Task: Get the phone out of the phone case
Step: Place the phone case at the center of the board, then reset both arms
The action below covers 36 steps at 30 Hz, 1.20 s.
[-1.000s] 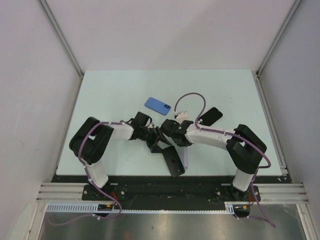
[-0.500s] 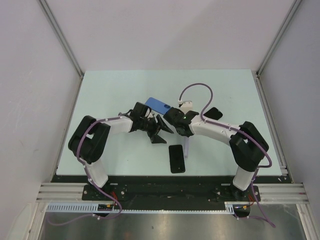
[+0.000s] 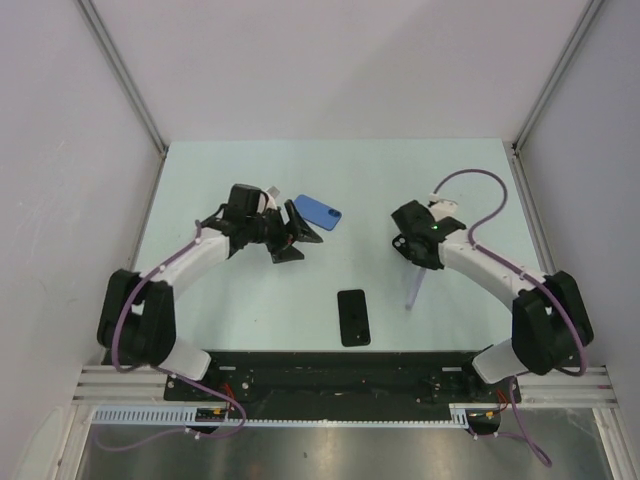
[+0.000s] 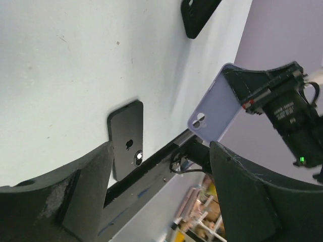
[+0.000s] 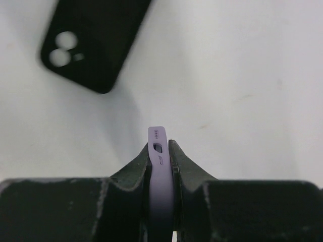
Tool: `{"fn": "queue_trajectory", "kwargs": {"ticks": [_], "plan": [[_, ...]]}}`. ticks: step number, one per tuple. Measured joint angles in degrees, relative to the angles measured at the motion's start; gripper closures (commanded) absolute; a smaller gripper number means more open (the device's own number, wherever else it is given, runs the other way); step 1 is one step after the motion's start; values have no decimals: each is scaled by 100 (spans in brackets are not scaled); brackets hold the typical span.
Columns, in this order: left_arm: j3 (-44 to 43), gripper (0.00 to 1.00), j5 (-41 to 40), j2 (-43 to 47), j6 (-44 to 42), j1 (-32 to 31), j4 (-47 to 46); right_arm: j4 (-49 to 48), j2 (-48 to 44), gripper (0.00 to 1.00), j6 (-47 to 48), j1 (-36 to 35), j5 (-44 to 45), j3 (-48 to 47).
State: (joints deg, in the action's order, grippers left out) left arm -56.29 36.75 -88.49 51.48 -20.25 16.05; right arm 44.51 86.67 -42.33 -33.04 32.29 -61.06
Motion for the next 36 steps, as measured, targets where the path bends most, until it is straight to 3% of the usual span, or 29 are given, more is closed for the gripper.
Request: {"fn": "queue_trajectory", "kwargs": {"ticks": [3,6,7,9,14,26,36], "plan": [[188,18,-107,654,-354,225,160,22,-466,97,-74,527,-59,428],[295,16,-199,1147,-616,426,302,-11,-844,49,-76,1069,-138,837],[306,14,-219,1268,-688,476,361,-24,-909,14,-92,1241,-155,909],[306,13,-240,1423,-811,520,442,-125,-1023,1,-28,1714,-234,1019],[306,8,-326,1532,-1054,527,656,-348,-1307,0,166,2400,-437,1058],[184,4,-645,2594,-1878,1080,1412,-321,-2667,0,310,2621,-675,1060],[-98,2,-1143,3338,-2409,1515,1937,50,-3073,0,361,2647,-645,1095]]}}
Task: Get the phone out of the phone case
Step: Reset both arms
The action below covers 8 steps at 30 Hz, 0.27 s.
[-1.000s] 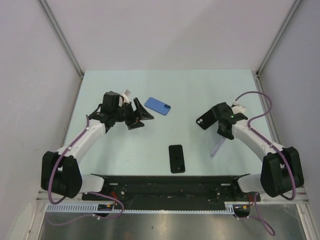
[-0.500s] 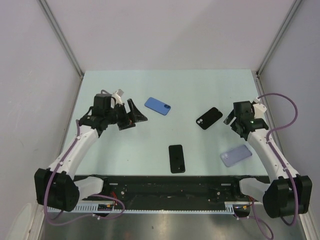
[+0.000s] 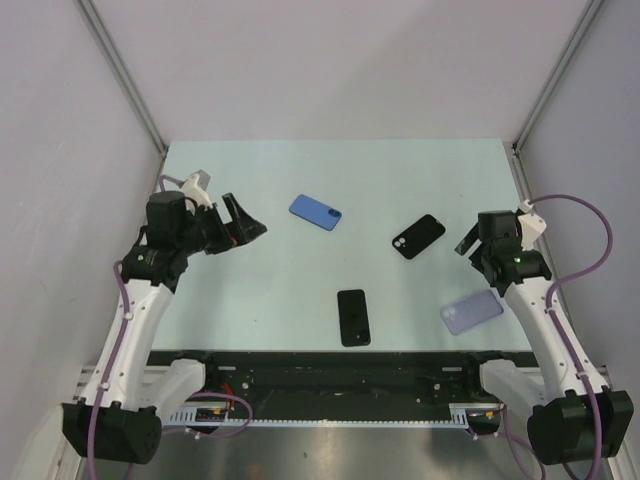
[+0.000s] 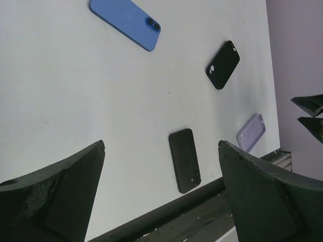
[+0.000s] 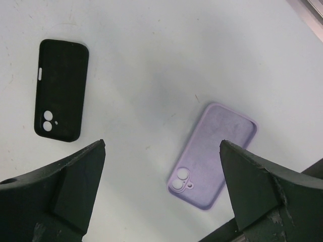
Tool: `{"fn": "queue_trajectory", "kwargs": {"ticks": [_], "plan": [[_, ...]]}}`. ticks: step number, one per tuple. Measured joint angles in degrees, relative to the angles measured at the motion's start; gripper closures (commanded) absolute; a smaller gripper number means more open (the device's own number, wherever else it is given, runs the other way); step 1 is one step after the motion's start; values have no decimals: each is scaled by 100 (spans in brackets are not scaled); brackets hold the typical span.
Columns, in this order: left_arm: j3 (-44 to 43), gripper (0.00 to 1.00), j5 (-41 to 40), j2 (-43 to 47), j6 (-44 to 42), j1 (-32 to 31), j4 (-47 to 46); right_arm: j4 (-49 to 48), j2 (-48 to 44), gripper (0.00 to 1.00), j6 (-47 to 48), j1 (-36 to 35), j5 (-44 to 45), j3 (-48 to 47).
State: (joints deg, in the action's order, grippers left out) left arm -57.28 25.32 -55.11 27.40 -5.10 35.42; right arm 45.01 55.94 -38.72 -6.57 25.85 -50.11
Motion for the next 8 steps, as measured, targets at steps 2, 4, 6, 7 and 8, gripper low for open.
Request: {"fn": "queue_trajectory", "kwargs": {"ticks": [2,4,6,7,8], "plan": [[-7,2,-138,133,-11,2,44,63,-74,0,0,4,20,63],[-7,1,-267,273,-7,4,61,109,-125,0,0,7,28,114],[-7,1,-365,376,-4,4,59,142,-155,0,0,7,44,149],[-7,1,-411,409,-2,4,59,151,-160,0,0,7,50,151],[-7,1,-431,428,-4,4,55,153,-160,0,2,4,66,151]]}}
